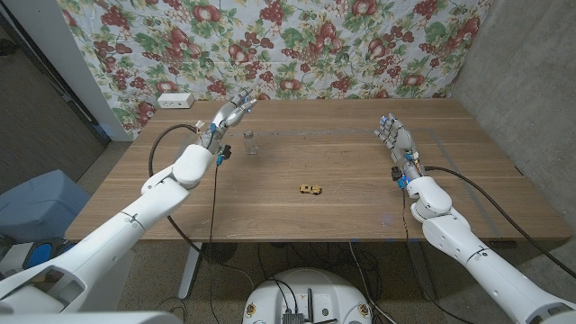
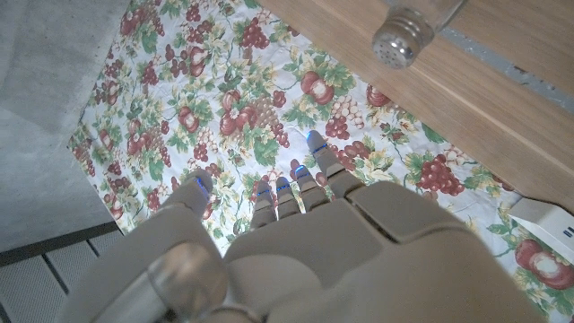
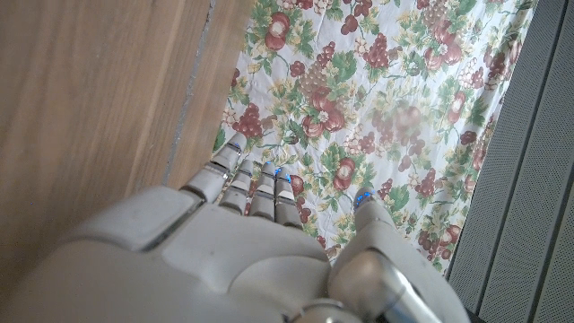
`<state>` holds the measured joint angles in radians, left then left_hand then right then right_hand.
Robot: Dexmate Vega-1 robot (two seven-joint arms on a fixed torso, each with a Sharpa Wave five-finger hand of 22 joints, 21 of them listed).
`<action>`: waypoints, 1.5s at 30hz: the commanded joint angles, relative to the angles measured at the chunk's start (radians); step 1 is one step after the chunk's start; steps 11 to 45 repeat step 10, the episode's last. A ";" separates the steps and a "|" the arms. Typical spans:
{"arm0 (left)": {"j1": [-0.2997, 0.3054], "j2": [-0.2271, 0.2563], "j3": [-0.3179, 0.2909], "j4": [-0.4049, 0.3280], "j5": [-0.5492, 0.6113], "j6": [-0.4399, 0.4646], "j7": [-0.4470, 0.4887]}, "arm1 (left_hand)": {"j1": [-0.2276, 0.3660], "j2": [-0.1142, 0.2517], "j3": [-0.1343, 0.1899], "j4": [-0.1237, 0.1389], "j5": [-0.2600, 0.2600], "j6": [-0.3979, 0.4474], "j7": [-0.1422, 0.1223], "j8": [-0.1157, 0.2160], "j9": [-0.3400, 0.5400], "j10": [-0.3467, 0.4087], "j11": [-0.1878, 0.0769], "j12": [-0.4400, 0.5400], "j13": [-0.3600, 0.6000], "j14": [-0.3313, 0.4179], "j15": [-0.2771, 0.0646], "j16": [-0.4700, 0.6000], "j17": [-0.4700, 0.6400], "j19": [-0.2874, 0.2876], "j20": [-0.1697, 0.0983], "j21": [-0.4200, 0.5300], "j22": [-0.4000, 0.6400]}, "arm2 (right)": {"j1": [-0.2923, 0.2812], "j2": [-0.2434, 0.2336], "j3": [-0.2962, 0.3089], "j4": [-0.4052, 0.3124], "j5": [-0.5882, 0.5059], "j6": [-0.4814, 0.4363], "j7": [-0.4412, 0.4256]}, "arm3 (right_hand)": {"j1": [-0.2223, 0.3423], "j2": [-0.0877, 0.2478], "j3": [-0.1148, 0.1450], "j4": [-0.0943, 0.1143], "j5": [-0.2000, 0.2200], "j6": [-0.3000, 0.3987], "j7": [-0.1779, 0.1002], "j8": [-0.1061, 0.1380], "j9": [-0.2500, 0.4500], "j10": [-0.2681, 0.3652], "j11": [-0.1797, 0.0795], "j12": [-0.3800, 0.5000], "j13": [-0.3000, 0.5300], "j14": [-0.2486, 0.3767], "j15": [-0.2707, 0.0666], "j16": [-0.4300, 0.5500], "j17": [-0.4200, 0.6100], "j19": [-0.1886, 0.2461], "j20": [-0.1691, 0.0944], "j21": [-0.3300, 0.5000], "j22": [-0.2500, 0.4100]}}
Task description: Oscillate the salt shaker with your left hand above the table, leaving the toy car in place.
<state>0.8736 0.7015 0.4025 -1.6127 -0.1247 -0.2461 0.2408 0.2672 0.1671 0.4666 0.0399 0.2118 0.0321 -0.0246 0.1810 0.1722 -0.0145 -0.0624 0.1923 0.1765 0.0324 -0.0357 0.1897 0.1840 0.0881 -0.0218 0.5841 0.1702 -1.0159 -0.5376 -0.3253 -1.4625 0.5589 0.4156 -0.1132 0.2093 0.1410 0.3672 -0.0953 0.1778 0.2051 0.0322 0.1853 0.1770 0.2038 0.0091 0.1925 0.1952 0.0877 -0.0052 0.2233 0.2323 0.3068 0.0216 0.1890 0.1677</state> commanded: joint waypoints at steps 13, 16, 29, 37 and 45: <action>0.059 -0.112 -0.072 0.178 -0.293 -0.281 -0.132 | -0.036 0.032 0.018 0.051 0.021 0.014 0.007 0.001 0.001 -0.019 -0.010 -0.006 0.000 -0.008 -0.031 -0.001 0.000 -0.001 -0.037 -0.015 0.000 | -0.029 -0.020 0.002 -0.122 -0.062 -0.069 -0.095 | -0.011 0.000 -0.002 -0.002 0.001 0.005 0.007 0.004 0.001 0.008 0.001 0.007 0.000 0.011 -0.007 0.006 0.002 0.009 -0.005 0.005 0.003; 0.059 -0.112 -0.072 0.178 -0.293 -0.281 -0.132 | -0.036 0.032 0.018 0.051 0.021 0.014 0.007 0.001 0.001 -0.019 -0.010 -0.006 0.000 -0.008 -0.031 -0.001 0.000 -0.001 -0.037 -0.015 0.000 | -0.029 -0.020 0.002 -0.122 -0.062 -0.069 -0.095 | -0.011 0.000 -0.002 -0.002 0.001 0.005 0.007 0.004 0.001 0.008 0.001 0.007 0.000 0.011 -0.007 0.006 0.002 0.009 -0.005 0.005 0.003; 0.059 -0.112 -0.072 0.178 -0.293 -0.281 -0.132 | -0.036 0.032 0.018 0.051 0.021 0.014 0.007 0.001 0.001 -0.019 -0.010 -0.006 0.000 -0.008 -0.031 -0.001 0.000 -0.001 -0.037 -0.015 0.000 | -0.029 -0.020 0.002 -0.122 -0.062 -0.069 -0.095 | -0.011 0.000 -0.002 -0.002 0.001 0.005 0.007 0.004 0.001 0.008 0.001 0.007 0.000 0.011 -0.007 0.006 0.002 0.009 -0.005 0.005 0.003; 0.059 -0.112 -0.072 0.178 -0.293 -0.281 -0.132 | -0.036 0.032 0.018 0.051 0.021 0.014 0.007 0.001 0.001 -0.019 -0.010 -0.006 0.000 -0.008 -0.031 -0.001 0.000 -0.001 -0.037 -0.015 0.000 | -0.029 -0.020 0.002 -0.122 -0.062 -0.069 -0.095 | -0.011 0.000 -0.002 -0.002 0.001 0.005 0.007 0.004 0.001 0.008 0.001 0.007 0.000 0.011 -0.007 0.006 0.002 0.009 -0.005 0.005 0.003; 0.059 -0.112 -0.072 0.178 -0.293 -0.281 -0.132 | -0.036 0.032 0.018 0.051 0.021 0.014 0.007 0.001 0.001 -0.019 -0.010 -0.006 0.000 -0.008 -0.031 -0.001 0.000 -0.001 -0.037 -0.015 0.000 | -0.029 -0.020 0.002 -0.122 -0.062 -0.069 -0.095 | -0.011 0.000 -0.002 -0.002 0.001 0.005 0.007 0.004 0.001 0.008 0.001 0.007 0.000 0.011 -0.007 0.006 0.002 0.009 -0.005 0.005 0.003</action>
